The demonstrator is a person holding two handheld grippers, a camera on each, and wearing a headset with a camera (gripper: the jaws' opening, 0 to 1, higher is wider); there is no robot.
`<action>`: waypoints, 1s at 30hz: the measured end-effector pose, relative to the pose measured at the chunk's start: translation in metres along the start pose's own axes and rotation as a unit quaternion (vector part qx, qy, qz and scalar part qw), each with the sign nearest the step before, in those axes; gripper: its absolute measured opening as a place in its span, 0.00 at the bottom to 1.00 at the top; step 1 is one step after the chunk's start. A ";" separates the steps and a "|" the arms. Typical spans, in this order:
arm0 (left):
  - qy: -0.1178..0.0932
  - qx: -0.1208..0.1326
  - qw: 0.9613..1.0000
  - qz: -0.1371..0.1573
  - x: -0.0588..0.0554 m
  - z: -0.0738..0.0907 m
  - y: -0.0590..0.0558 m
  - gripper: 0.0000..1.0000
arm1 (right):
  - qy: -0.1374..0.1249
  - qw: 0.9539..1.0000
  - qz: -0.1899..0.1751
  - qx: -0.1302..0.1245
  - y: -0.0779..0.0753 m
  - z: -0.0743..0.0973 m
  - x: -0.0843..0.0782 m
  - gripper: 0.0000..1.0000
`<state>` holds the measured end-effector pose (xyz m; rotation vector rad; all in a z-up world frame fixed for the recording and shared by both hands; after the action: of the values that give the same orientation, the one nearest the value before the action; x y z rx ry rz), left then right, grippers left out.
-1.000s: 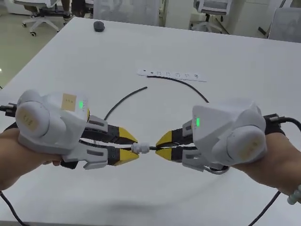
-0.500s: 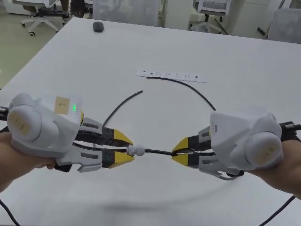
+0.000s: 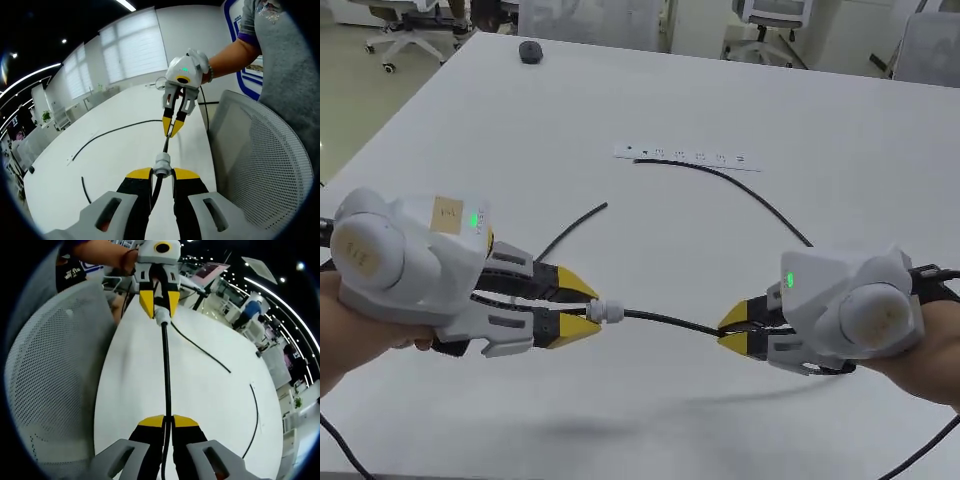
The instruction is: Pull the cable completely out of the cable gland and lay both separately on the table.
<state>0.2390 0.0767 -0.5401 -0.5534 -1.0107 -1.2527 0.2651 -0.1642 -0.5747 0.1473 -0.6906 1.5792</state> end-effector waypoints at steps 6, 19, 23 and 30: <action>0.002 -0.001 1.000 0.001 -0.001 0.001 -0.001 0.15 | 0.003 1.000 -0.011 0.007 0.001 -0.002 -0.006 0.00; 0.010 -0.004 1.000 0.004 0.000 -0.005 -0.005 0.15 | 0.009 0.999 -0.036 0.013 0.004 -0.003 -0.011 0.00; 0.014 -0.003 1.000 0.004 0.000 -0.006 -0.004 0.15 | 0.005 0.999 -0.046 0.014 0.004 -0.001 -0.009 0.00; 0.019 -0.002 1.000 0.006 0.002 -0.009 -0.004 0.15 | -0.042 0.998 -0.045 0.006 0.005 0.003 0.022 0.04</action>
<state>0.2378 0.0669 -0.5438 -0.5358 -0.9717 -1.2514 0.2562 -0.1472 -0.5631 0.2525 -0.7302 1.4982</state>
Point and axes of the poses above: the centre of the closed fingertips' face, and the gripper's own axes: z roughly backward along the fingers, y roughly to its left, x roughly out of its top, the point moved 9 cm from there along z, roughly backward along the fingers, and after that the axes turned 2 degrees about y, right-handed, at the moved point
